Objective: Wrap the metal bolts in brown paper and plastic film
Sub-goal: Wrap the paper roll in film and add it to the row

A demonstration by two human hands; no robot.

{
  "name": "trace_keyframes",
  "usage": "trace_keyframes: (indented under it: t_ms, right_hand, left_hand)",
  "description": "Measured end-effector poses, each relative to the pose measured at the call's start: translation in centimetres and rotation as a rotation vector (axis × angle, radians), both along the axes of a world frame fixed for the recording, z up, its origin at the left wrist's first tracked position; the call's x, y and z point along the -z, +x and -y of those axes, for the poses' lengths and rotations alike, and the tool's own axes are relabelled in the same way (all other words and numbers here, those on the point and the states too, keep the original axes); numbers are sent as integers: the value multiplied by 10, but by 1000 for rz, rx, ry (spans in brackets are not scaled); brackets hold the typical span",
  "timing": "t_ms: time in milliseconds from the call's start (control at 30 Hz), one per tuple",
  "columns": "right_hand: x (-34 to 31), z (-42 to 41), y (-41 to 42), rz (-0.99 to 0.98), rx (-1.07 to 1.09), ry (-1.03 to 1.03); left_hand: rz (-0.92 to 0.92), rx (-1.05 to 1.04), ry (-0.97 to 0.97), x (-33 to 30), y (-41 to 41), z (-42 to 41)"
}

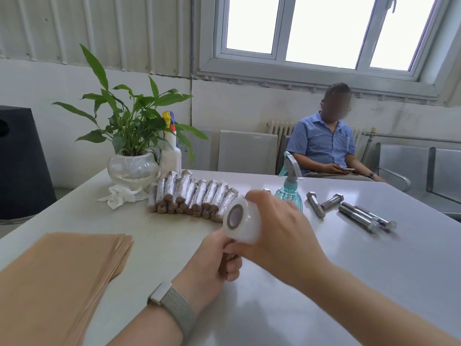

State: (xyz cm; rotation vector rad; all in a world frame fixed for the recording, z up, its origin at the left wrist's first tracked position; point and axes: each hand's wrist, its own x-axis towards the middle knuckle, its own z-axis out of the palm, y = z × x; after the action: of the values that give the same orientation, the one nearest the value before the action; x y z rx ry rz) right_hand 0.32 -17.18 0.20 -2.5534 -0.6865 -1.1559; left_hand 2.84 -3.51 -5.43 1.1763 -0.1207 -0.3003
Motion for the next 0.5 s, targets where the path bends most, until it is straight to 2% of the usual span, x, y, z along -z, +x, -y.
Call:
trace_keyframes:
  t_ms: [100,200,267,400,500]
  right_hand:
    - [20,-6,3,-20,-80,35]
    - [33,-10,9,-13,-150,90]
    - [40,-12,11,19,-198,67]
    - [55,-14,16,138,-225,-113]
    - [58,-14,19,146,-236,-150]
  left_hand:
    - [-62,-8,-198,-5,1,-9]
    - [-121,84,-341,-7,5,-16]
    - [-143,93,-330,-9,5,-18]
    - [-265,73,-309,-10,7,-18]
    - [-357,48,-286,-10,9,-20]
